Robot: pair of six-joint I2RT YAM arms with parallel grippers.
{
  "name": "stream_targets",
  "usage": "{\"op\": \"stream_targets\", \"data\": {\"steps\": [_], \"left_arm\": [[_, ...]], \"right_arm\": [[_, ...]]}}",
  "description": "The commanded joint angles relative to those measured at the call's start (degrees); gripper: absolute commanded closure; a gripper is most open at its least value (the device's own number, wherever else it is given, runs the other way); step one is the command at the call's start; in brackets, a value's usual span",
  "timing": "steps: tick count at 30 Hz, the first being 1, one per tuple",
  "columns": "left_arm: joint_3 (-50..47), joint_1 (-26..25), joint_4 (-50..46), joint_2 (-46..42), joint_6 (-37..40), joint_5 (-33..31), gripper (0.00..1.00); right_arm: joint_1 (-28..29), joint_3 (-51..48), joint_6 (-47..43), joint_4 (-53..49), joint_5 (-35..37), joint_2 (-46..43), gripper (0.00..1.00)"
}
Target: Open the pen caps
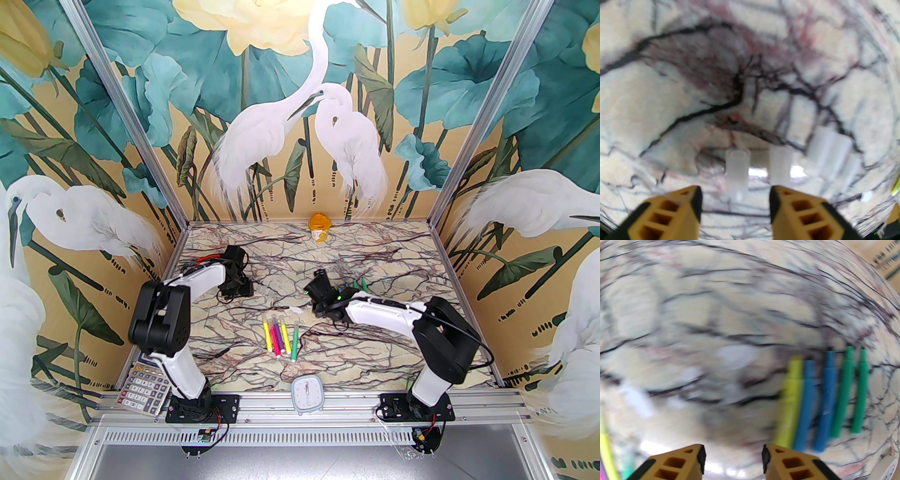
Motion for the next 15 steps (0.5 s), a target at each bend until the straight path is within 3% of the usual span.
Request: {"op": "stream_targets", "data": {"steps": [1,15], "left_arm": [[-1.9,0.4,3.9,-5.0,-0.5,2.1,0.39],[-9.7,0.4,15.8,-13.4,-0.7,10.4,0.32]], "right_arm": [[2.5,0.5,3.0,0.6,-4.3,-0.7,0.53],[10.6,1.6,8.8,0.6,-10.7,5.6,0.52]]}}
